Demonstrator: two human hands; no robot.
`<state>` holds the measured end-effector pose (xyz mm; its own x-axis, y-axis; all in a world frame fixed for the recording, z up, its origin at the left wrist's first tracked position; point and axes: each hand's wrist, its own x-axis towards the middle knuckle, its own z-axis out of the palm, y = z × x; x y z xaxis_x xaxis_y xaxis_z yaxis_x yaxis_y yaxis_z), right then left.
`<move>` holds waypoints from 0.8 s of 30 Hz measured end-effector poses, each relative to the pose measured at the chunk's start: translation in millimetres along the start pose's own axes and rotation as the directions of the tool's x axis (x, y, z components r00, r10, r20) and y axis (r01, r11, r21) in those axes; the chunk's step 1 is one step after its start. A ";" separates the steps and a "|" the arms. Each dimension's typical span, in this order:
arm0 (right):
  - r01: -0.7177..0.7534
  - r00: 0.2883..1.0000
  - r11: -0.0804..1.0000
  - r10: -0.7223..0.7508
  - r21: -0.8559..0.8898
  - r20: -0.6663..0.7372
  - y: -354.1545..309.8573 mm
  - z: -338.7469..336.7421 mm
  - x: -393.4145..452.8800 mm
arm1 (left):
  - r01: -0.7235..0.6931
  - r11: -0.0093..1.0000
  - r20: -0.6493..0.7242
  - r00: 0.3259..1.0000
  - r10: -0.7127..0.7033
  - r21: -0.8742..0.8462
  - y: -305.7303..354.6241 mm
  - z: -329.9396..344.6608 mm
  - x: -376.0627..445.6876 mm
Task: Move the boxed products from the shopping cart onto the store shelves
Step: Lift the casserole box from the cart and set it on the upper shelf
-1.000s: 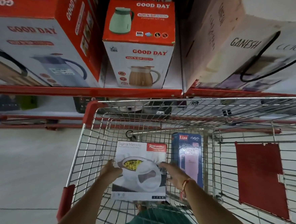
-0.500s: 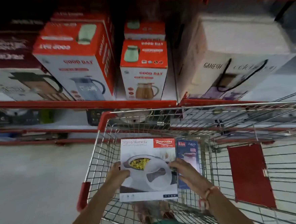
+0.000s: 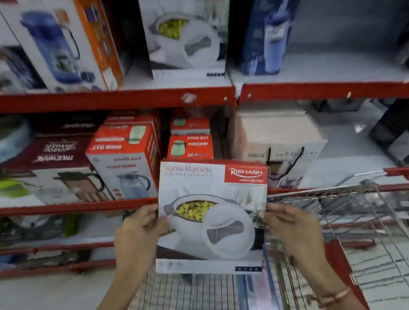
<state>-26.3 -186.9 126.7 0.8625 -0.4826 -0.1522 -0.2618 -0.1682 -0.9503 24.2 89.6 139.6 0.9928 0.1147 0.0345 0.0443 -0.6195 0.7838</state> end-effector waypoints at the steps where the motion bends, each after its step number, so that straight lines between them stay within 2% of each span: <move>1: 0.031 0.999 0.999 -0.031 0.016 -0.019 -11.3 -4.1 2.7 | -0.030 0.999 -0.016 0.999 0.030 -0.023 11.0 -4.3 5.0; 3: 0.107 0.994 0.994 -0.105 0.036 -0.044 -34.6 -12.5 7.5 | -0.073 0.996 -0.060 0.996 0.070 -0.047 30.2 -11.6 15.8; 6: 0.191 0.978 0.981 -0.188 0.022 -0.093 -61.8 -25.3 16.2 | -0.067 0.987 -0.096 0.994 0.053 -0.148 55.5 -19.8 25.5; 11: 0.201 0.974 0.980 -0.198 0.013 -0.110 -85.1 -33.5 23.7 | -0.058 0.969 -0.115 0.993 0.031 -0.240 77.0 -25.9 26.4; 15: 0.198 0.977 0.979 -0.193 0.044 -0.084 -97.2 -34.7 21.1 | -0.100 0.974 -0.143 0.987 0.072 -0.202 87.4 -29.5 20.8; 17: 0.221 0.973 0.973 -0.216 0.059 -0.085 -105.1 -34.1 21.8 | -0.140 0.968 -0.163 0.981 0.107 -0.210 93.6 -33.8 21.2; 20: 0.304 0.949 0.945 -0.290 0.117 -0.124 -131.1 -30.7 31.2 | -0.218 0.919 -0.219 0.964 0.151 -0.328 108.8 -46.8 34.4; 24: 0.455 0.886 0.878 -0.429 0.148 -0.177 -185.1 -18.2 66.0 | -0.405 0.823 -0.407 0.882 0.236 -0.400 135.2 -63.9 82.0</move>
<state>71.2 -203.3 297.4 0.7996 -0.5075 0.3211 0.2268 -0.2400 -0.9439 104.4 64.9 288.0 0.8412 0.2707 0.4680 -0.4098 -0.2456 0.8785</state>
